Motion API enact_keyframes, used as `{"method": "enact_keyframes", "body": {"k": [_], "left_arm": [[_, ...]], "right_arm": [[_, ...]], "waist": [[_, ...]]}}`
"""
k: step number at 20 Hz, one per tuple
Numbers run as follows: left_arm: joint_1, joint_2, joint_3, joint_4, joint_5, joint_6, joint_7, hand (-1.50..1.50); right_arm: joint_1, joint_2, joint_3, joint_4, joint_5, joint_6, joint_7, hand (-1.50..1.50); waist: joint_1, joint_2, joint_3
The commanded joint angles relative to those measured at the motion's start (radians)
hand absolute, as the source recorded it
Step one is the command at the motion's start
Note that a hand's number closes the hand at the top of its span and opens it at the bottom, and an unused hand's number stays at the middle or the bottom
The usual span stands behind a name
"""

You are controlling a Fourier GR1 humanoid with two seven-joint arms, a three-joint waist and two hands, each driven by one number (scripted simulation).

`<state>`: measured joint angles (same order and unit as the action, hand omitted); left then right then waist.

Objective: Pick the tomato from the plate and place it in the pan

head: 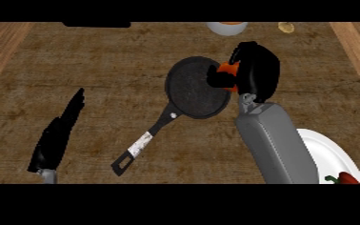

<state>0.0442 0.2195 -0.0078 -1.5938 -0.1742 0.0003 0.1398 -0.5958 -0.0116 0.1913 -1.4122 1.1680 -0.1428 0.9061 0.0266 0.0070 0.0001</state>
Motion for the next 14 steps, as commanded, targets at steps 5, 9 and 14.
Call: {"method": "enact_keyframes", "body": {"k": [5,9,14], "left_arm": [[0.007,0.005,-0.005,0.004,-0.009,-0.016,-0.033,0.00],[-0.022,-0.037,-0.041,0.002,-0.028,0.004,0.000,0.00],[-0.062,-0.038,-0.049,-0.002,-0.033,-0.002,0.012,0.00]], "right_arm": [[-0.240,0.011,-0.074,0.559,-0.155,-0.213,-0.117,1.50],[-0.315,0.012,-0.086,0.778,-0.202,-0.221,-0.193,1.50],[-0.291,0.012,-0.216,0.779,-0.516,-0.276,-0.258,-1.50]], "waist": [[0.033,0.008,0.000],[0.044,0.016,0.001],[0.063,0.024,0.004]]}}
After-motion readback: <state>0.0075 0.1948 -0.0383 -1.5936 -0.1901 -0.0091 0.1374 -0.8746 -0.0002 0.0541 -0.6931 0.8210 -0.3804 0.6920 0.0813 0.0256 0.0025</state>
